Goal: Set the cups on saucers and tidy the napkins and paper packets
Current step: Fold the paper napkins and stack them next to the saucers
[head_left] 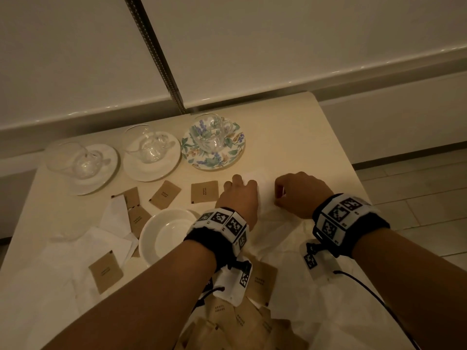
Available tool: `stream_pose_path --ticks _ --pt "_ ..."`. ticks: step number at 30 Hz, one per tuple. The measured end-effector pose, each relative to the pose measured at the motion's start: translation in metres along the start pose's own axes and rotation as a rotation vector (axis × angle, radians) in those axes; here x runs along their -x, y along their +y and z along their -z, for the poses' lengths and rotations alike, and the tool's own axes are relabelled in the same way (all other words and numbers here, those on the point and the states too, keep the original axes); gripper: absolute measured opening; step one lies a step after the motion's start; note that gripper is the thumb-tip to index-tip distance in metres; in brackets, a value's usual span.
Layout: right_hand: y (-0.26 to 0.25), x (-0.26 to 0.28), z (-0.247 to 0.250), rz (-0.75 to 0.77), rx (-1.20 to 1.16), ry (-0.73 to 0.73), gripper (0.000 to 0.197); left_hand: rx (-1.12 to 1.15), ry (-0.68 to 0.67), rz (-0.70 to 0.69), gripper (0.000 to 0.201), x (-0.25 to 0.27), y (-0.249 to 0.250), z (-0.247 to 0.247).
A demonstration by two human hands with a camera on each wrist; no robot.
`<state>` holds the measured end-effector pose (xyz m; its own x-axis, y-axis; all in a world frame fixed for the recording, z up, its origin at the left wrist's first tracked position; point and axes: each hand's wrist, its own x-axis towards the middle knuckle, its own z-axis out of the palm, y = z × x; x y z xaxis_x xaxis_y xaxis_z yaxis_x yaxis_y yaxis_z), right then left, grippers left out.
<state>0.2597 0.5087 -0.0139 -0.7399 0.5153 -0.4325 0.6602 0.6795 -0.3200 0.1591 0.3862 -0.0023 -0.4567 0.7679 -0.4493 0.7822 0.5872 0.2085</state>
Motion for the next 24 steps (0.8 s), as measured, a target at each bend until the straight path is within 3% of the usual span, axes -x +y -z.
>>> stream_pose_path --ticks 2,6,10,12,15,19,21,24 --pt "0.004 -0.001 0.002 -0.027 -0.020 -0.004 0.003 0.012 -0.003 -0.005 0.048 -0.001 0.000 0.000" --pt "-0.002 -0.006 0.005 -0.003 -0.143 0.028 0.016 0.014 -0.006 -0.009 0.046 -0.003 -0.002 0.001" --pt "0.000 -0.004 0.005 -0.049 -0.147 -0.062 0.018 0.008 -0.002 -0.021 0.050 -0.004 -0.002 0.002" --pt "0.001 -0.001 0.015 -0.018 -0.291 0.003 0.017 0.052 0.043 -0.063 0.051 -0.001 -0.001 0.008" --pt "-0.011 0.010 0.036 0.048 -0.620 0.125 0.018 0.306 0.155 -0.160 0.045 0.011 -0.001 0.026" --pt "-0.044 0.039 0.055 0.041 -1.162 0.159 0.011 1.089 0.119 -0.088 0.055 0.047 -0.006 0.052" --pt "-0.062 0.055 0.063 0.074 -1.292 0.157 0.013 1.166 0.108 -0.114 0.052 0.066 -0.008 0.064" --pt "-0.084 0.077 0.077 0.130 -1.404 0.144 0.015 1.104 0.165 -0.142 0.031 0.096 -0.013 0.085"
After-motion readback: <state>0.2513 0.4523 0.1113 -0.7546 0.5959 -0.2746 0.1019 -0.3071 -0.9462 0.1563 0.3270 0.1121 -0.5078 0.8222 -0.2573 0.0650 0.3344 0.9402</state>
